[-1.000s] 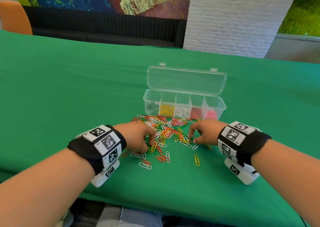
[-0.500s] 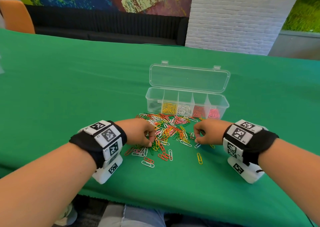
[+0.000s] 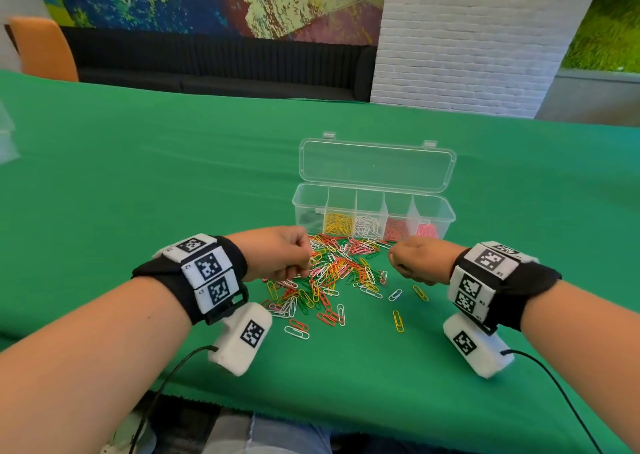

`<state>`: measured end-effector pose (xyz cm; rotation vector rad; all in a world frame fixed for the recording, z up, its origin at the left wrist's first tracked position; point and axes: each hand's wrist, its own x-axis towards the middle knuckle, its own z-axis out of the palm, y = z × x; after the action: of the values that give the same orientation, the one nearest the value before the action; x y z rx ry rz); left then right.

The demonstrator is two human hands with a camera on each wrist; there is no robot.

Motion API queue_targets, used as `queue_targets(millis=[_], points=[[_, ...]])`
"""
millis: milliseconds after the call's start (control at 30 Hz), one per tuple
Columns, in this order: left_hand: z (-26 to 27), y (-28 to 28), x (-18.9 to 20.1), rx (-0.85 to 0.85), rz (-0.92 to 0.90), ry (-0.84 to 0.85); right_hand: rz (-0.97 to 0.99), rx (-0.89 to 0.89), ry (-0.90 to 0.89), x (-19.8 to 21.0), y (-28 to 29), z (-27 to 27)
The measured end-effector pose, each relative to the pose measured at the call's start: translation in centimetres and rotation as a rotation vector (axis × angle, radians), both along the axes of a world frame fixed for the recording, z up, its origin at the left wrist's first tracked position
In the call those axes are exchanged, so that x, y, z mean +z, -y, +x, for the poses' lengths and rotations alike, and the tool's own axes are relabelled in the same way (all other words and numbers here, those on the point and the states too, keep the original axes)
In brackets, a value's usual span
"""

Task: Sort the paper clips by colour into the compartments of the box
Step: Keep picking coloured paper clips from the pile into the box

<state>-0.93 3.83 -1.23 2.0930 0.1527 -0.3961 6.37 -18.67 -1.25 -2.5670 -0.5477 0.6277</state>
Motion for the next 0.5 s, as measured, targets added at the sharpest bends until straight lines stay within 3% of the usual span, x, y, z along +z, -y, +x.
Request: queue_targets(millis=[333, 500], points=[[-0.1, 0.2, 0.2, 0.035, -0.393, -0.155, 0.216, -0.185, -0.198, 0.4, 0.0, 0.3], [0.2, 0.7, 0.0, 0.109, -0.434, -0.196, 0.315, -0.268, -0.317, 0.4, 0.3, 1.1]])
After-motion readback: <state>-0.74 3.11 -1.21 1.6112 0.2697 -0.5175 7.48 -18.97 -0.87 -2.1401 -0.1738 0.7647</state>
